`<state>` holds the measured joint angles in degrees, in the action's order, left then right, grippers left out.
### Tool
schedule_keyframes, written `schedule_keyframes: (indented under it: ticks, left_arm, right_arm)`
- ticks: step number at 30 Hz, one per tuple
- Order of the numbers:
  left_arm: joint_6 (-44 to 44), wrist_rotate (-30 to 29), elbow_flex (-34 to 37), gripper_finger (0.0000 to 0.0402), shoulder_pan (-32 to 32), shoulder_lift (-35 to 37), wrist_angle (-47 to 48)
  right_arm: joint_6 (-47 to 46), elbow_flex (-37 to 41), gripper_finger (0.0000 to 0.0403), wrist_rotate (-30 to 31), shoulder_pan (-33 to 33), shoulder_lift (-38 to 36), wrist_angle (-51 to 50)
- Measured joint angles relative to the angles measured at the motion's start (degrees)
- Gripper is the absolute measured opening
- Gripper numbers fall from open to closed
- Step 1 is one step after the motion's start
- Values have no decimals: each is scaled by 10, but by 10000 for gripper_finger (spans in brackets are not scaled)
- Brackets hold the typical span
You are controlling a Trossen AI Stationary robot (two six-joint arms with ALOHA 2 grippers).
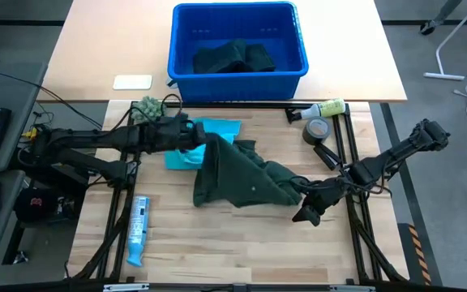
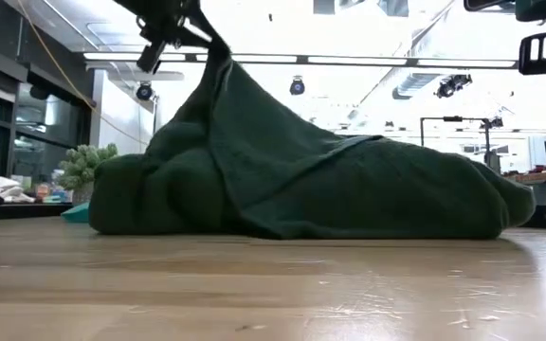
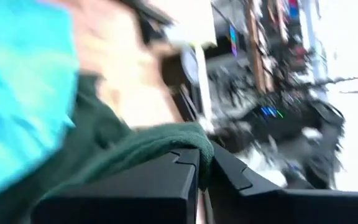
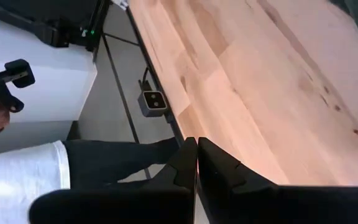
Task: Fold laundry
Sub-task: Fold the green polo shirt from the blue laundry bin
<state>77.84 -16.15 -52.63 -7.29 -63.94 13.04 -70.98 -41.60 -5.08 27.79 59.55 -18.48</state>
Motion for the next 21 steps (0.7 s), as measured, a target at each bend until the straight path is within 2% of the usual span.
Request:
schedule_keyframes:
  ticks: [3, 5, 10, 15, 17, 21]
  left_arm:
    - [-13, -27, 0, 0, -14, 0, 17]
    - [-21, -24, 0, 0, -21, 0, 27]
    - [-27, 50, 0, 0, -15, 0, 21]
    - [-21, 104, 0, 0, 48, 0, 27]
    - [-12, 87, 0, 0, 79, 0, 44]
    - [13, -1, 0, 0, 120, 0, 123]
  right_arm:
    - [-1, 0, 0, 5, 0, 0, 0]
    - [-1, 0, 0, 5, 0, 0, 0]
    - [-6, 0, 0, 5, 0, 0, 0]
    - [-6, 0, 0, 6, 0, 0, -1]
    - [-14, 0, 0, 23, 0, 2, -5]
    - [-25, 0, 0, 47, -7, 30, -6]
